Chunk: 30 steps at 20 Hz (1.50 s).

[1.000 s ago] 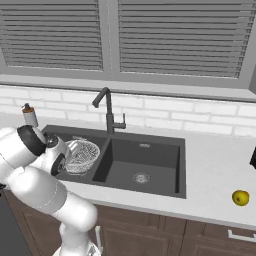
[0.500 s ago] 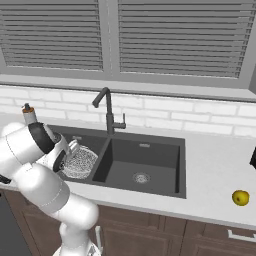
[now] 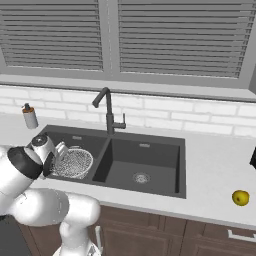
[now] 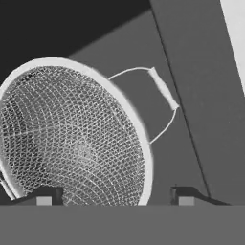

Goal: Put the colander in the sink, put the pear in the colander, and turn on the sink faucet and pour water over the colander.

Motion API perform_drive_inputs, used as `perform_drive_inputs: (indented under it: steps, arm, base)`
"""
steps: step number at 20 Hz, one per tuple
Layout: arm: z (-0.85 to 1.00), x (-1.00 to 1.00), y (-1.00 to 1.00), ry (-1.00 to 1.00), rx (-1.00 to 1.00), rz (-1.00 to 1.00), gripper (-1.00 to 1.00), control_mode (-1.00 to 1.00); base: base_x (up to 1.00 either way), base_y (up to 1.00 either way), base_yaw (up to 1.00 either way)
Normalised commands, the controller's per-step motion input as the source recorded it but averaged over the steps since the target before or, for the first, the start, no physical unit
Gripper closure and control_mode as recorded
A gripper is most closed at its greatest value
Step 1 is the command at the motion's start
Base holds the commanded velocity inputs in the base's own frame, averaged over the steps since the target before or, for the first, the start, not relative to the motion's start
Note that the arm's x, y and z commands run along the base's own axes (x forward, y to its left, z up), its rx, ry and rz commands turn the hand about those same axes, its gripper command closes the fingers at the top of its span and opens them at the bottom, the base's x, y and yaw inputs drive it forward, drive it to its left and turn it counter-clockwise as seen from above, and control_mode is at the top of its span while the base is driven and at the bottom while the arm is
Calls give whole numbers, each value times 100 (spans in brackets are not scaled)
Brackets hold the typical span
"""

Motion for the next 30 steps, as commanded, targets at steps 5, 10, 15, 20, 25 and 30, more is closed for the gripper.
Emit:
perform_drive_inputs:
  steps: [5,10,15,20,25,30]
  arm:
    - [35,-80,30,10,0,21,-100,-100]
    - [100,-52,2,-4,2,10,-100,-100]
    - [100,-38,-35,-9,1,0,-100,-100]
    - [100,-10,-62,-5,0,1,-100,-100]
    - [100,0,-73,-8,0,6,-100,-100]
    - [82,-16,-78,-13,0,19,-100,-100]
  base:
    - [0,0,0]
    - [0,0,0]
    - [0,0,0]
    - [0,0,0]
    - [0,0,0]
    - [0,0,0]
